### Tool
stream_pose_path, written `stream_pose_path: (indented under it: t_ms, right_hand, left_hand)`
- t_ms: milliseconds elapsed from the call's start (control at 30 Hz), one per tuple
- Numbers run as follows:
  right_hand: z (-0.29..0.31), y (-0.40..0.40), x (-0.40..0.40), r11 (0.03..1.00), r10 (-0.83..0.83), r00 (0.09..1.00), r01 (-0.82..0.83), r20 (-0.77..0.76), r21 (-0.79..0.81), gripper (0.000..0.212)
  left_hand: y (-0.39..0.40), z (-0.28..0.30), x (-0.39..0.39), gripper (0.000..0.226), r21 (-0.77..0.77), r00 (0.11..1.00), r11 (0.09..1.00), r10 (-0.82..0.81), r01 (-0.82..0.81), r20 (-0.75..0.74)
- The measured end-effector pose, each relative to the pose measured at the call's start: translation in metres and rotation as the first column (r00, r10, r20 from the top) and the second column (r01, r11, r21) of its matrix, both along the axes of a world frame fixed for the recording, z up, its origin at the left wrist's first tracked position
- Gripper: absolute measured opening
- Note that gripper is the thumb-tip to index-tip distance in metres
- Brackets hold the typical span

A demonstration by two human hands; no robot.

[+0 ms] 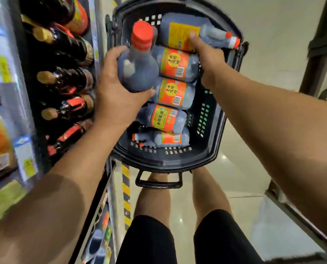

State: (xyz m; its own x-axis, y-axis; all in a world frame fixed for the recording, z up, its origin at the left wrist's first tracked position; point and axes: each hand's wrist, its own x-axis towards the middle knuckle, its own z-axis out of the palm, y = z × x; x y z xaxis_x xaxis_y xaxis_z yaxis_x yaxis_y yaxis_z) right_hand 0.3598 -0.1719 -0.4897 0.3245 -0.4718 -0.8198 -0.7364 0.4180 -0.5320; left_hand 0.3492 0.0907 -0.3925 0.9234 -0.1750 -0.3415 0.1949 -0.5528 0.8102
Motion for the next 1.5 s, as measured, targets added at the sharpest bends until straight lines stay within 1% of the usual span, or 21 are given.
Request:
stream_pose_path:
  t_ms: [33, 133, 200, 233, 300, 367, 433, 467, 567, 667, 767, 833, 933, 1000, 1067, 1133, 1267, 1367, 1500]
  right_hand:
    - [-0.004, 0.0, 0.002, 0.999, -0.018, 1.0, 0.017, 0.016, 0.029, 0.124]
    - [-0.012, 0.004, 0.011, 0.988, -0.1, 0.993, 0.092, 0.06, 0.124, 0.115]
    - [-0.014, 0.006, 0.013, 0.979, -0.177, 0.982, 0.168, 0.07, 0.115, 0.113]
    - [-0.012, 0.008, 0.014, 0.974, -0.212, 0.975, 0.203, 0.074, 0.104, 0.109]
    - [-0.005, 0.012, 0.015, 0.97, -0.237, 0.969, 0.232, 0.069, 0.073, 0.097]
    - [0.006, 0.015, 0.016, 0.974, -0.227, 0.968, 0.226, 0.103, 0.023, 0.082]
    - [0.016, 0.018, 0.017, 0.976, -0.199, 0.968, 0.21, 0.15, -0.059, 0.071]
    - [0.022, 0.019, 0.018, 0.974, -0.187, 0.966, 0.205, 0.18, -0.091, 0.069]
    - [0.047, 0.019, 0.021, 0.967, -0.133, 0.949, 0.188, 0.288, -0.174, 0.071]
    - [0.075, 0.017, 0.016, 0.934, 0.007, 0.949, 0.107, 0.316, -0.34, 0.066]
    - [0.108, 0.024, -0.005, 0.908, 0.16, 0.934, -0.011, 0.32, -0.42, 0.067]
    - [0.131, 0.032, -0.017, 0.893, 0.249, 0.912, -0.086, 0.325, -0.441, 0.066]
    - [0.175, 0.045, -0.028, 0.86, 0.383, 0.855, -0.192, 0.35, -0.472, 0.06]
    - [0.209, 0.05, -0.032, 0.838, 0.469, 0.8, -0.27, 0.374, -0.474, 0.058]
    - [0.246, 0.052, -0.035, 0.816, 0.537, 0.741, -0.335, 0.404, -0.471, 0.062]
    - [0.285, 0.051, -0.036, 0.785, 0.594, 0.682, -0.376, 0.427, -0.492, 0.072]
    - [0.371, 0.048, -0.035, 0.736, 0.669, 0.563, -0.408, 0.486, -0.54, 0.085]
    - [0.439, 0.05, -0.035, 0.704, 0.707, 0.468, -0.399, 0.53, -0.587, 0.092]
    - [0.521, 0.06, -0.043, 0.702, 0.712, 0.37, -0.38, 0.597, -0.603, 0.089]
  left_hand:
    - [0.007, -0.001, -0.01, 0.087, 0.003, 0.998, 0.999, 0.049, -0.049, -0.038]
    - [0.022, -0.003, -0.03, 0.089, -0.007, 0.978, 0.99, 0.14, -0.143, -0.156]
    - [0.027, -0.003, -0.036, 0.086, -0.02, 0.971, 0.986, 0.159, -0.165, -0.18]
    - [0.029, -0.002, -0.039, 0.084, -0.027, 0.968, 0.984, 0.166, -0.174, -0.187]
    - [0.03, -0.001, -0.04, 0.082, -0.045, 0.963, 0.981, 0.178, -0.191, -0.204]
    - [0.03, 0.002, -0.04, 0.08, -0.05, 0.956, 0.978, 0.188, -0.204, -0.223]
    - [0.028, 0.007, -0.038, 0.079, -0.065, 0.953, 0.973, 0.202, -0.222, -0.226]
    - [0.028, 0.011, -0.037, 0.08, -0.071, 0.953, 0.971, 0.208, -0.228, -0.218]
    - [0.026, 0.025, -0.033, 0.083, -0.076, 0.954, 0.968, 0.221, -0.24, -0.203]
    - [0.022, 0.048, -0.031, 0.08, -0.078, 0.948, 0.959, 0.252, -0.271, -0.194]
    - [0.017, 0.075, -0.034, 0.071, -0.112, 0.931, 0.934, 0.315, -0.338, -0.184]
    - [0.012, 0.098, -0.038, 0.069, -0.124, 0.918, 0.918, 0.35, -0.376, -0.186]
    - [0.006, 0.136, -0.044, 0.073, -0.147, 0.9, 0.895, 0.394, -0.422, -0.188]
    - [0.003, 0.165, -0.05, 0.074, -0.137, 0.88, 0.875, 0.439, -0.464, -0.178]
    - [0.001, 0.196, -0.06, 0.076, -0.134, 0.863, 0.856, 0.479, -0.5, -0.163]
    - [0.001, 0.232, -0.071, 0.079, -0.132, 0.844, 0.835, 0.517, -0.534, -0.143]
    - [0.0, 0.311, -0.094, 0.084, -0.158, 0.806, 0.79, 0.583, -0.592, -0.103]
    - [-0.003, 0.366, -0.113, 0.086, -0.207, 0.756, 0.731, 0.65, -0.65, -0.079]
    - [-0.006, 0.443, -0.138, 0.077, -0.279, 0.696, 0.659, 0.717, -0.698, -0.048]
